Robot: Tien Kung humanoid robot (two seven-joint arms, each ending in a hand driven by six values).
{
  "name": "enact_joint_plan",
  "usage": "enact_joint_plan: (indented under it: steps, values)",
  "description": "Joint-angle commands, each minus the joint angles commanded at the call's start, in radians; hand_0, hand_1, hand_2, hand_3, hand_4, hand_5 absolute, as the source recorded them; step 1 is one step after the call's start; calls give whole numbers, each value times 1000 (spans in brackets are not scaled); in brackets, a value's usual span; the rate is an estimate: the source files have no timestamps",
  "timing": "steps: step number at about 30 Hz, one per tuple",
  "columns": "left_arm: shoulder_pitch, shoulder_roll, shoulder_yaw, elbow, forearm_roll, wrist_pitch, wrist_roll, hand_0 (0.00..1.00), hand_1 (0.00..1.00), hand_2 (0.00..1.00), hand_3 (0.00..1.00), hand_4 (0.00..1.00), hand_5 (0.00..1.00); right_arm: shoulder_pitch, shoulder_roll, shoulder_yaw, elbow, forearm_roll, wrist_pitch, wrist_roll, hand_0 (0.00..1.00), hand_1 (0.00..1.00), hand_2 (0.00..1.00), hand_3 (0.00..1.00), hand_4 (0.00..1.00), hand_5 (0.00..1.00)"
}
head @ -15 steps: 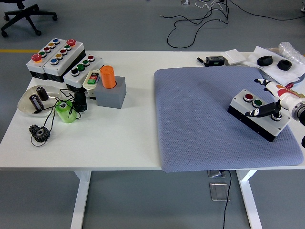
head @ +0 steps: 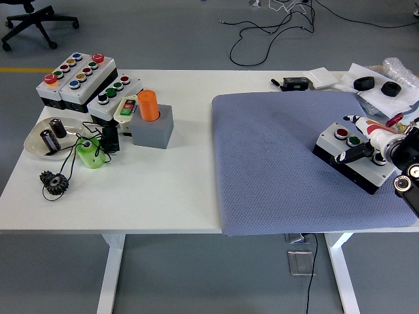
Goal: Pick up the button,place it on the desk,press the button,press the button
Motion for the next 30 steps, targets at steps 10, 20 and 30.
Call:
enact_joint_plan:
  steps: [10, 20, 30]
  values:
    - [-1, 0, -1, -1, 0, -1, 1, 599, 518, 492, 455, 271, 976, 89, 48, -47, -141, -57, 33, -32, 919, 883, 960, 981, 998, 256]
    - [-3, 1, -7, 1, -3, 2, -2, 600, 517, 490, 450, 273, 977, 116, 50, -105, -200, -132, 98, -55, 647, 586, 571, 835, 984, 238]
    - [-4, 1, -7, 1, 0, 2, -1, 599, 518, 490, 446, 274, 971, 121, 30, -149, -225, -197, 59, -53, 269, 191, 218, 347, 806, 74]
